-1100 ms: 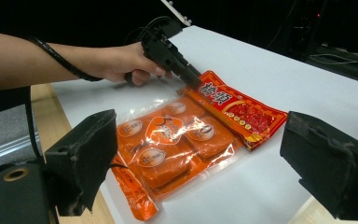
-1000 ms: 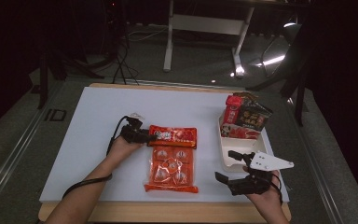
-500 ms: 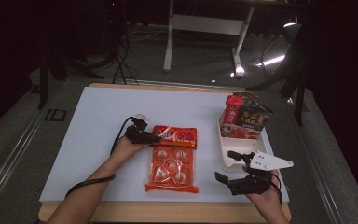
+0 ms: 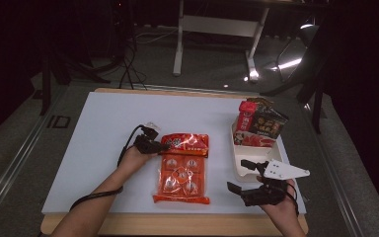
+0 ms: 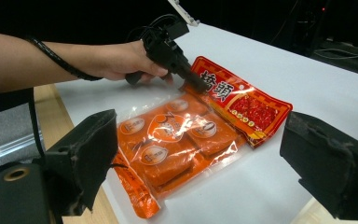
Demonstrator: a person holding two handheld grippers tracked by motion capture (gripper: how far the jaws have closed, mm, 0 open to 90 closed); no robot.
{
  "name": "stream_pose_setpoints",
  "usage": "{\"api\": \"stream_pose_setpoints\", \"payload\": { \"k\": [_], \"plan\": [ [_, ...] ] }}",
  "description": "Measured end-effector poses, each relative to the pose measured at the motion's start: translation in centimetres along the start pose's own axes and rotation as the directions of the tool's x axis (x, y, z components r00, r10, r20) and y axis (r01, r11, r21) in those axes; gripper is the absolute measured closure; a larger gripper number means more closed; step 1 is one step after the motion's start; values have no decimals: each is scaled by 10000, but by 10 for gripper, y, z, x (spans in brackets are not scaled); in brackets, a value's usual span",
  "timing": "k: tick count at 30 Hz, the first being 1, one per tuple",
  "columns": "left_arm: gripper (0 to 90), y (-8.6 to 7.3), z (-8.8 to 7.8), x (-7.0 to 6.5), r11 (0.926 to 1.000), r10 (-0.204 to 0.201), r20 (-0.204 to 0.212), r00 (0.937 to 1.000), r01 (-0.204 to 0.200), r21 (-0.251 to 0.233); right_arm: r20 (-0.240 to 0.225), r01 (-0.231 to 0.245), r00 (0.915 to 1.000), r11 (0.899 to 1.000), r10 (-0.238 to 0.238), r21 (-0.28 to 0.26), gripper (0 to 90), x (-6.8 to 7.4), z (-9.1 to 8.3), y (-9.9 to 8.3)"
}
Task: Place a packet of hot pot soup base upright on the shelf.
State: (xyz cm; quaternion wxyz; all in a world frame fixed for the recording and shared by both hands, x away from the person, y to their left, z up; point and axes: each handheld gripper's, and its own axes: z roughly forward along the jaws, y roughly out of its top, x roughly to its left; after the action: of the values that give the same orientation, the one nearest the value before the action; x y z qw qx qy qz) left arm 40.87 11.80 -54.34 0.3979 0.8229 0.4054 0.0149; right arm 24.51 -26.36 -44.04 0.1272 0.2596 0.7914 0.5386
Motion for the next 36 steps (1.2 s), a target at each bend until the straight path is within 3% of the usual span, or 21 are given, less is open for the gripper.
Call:
{"api": "stream_pose_setpoints", "payload": {
  "k": [9,13,25,36],
  "plan": [
    [896,6,-17,-11,9964,525,-221,9984,-538,-651,120,42,9999,10000,-43,81,112,-1,0,2],
    [895,11,-27,-16,9938,487,-74,9988,-492,-997,173,129,9998,9999,-131,84,112,1,-1,4],
    [897,21,-54,-33,9855,923,171,9956,-888,-1444,345,-66,9994,9997,75,-250,108,-4,-9,14],
    [897,23,-73,-47,9721,1291,578,9899,-1148,-2045,638,-64,9979,9993,86,-355,134,-13,-2,26]
  ]
}}
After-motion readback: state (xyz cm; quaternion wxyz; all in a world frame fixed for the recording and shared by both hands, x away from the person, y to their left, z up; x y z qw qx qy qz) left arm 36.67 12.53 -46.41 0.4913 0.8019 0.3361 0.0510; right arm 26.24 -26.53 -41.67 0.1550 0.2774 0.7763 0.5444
